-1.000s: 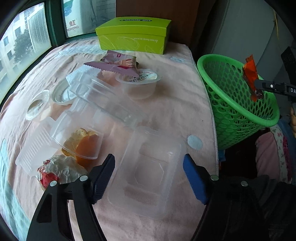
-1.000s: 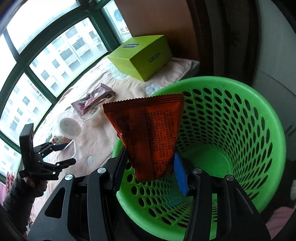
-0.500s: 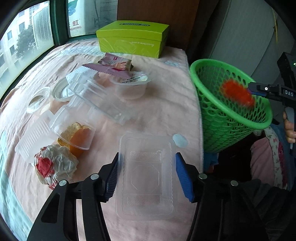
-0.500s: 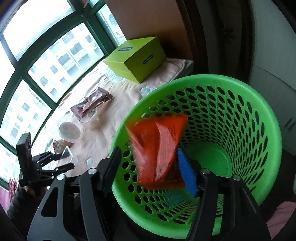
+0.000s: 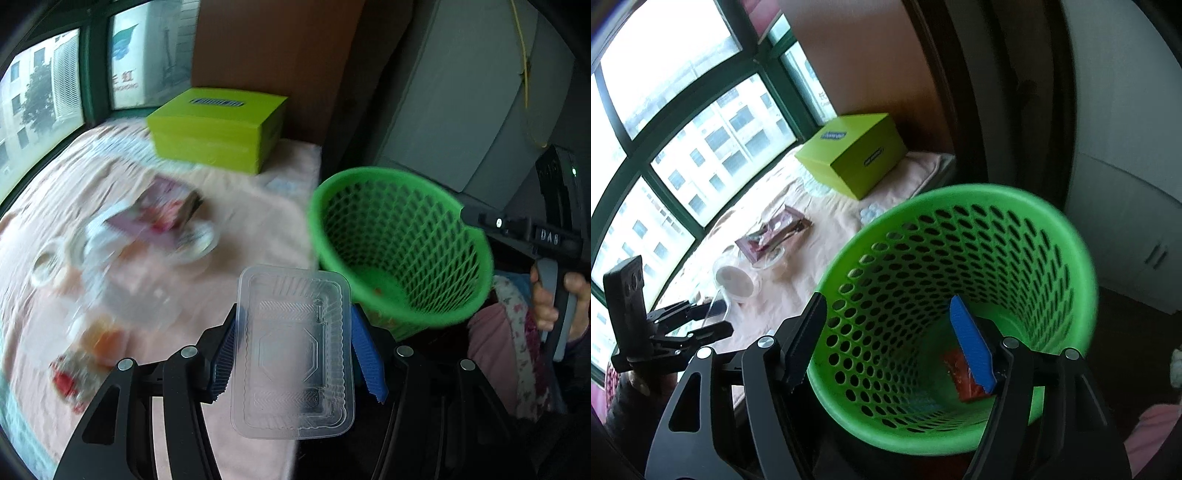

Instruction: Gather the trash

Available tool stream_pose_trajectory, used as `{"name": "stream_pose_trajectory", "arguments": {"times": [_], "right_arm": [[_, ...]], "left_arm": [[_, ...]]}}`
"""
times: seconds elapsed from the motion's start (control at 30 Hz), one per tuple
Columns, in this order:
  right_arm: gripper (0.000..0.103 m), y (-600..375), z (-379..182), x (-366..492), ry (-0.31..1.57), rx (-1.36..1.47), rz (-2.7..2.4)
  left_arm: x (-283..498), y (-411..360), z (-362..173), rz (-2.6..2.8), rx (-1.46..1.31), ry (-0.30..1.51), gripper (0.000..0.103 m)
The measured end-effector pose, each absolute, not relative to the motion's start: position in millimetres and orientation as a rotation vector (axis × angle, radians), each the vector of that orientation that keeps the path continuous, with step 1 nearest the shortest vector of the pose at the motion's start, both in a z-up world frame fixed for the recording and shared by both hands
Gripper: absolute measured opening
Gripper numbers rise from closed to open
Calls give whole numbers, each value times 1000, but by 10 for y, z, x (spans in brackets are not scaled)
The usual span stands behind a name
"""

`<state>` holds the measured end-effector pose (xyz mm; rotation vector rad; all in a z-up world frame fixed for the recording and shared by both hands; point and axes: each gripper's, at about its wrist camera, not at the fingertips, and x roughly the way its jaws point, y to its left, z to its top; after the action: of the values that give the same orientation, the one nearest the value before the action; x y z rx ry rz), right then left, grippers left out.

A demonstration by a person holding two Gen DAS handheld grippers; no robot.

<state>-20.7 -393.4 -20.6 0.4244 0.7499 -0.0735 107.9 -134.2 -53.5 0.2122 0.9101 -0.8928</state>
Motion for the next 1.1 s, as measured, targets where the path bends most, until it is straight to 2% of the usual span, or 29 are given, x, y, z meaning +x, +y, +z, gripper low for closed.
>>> {"name": "stream_pose_trajectory", "arguments": {"times": [0.13, 0.23, 0.67, 0.7, 0.73, 0.8, 1.1], "right_arm": [[70, -4000, -143, -292, 722, 416, -94], [75, -4074, -107, -365, 695, 419, -114], [75, -4297, -138, -550, 658, 445, -153], [75, -4297, -135, -553, 657, 445, -152], [75, -4298, -133, -556, 655, 444, -152], [75, -4292, -122, -564, 652, 446, -148], [75, -4113, -97, -469, 660, 426, -97]], "left_arm": [[1084, -1642, -454, -930, 192, 912, 56], [1084, -1886, -411, -948, 179, 921, 56], [1124, -2726, -508, -1003, 128, 1005, 56], [1122, -2735, -513, -1006, 126, 1007, 59], [1116, -2762, -517, -1010, 121, 1010, 69], [1091, -2780, -495, -999, 112, 1000, 78], [1121, -2345, -362, -921, 69, 956, 79]]}}
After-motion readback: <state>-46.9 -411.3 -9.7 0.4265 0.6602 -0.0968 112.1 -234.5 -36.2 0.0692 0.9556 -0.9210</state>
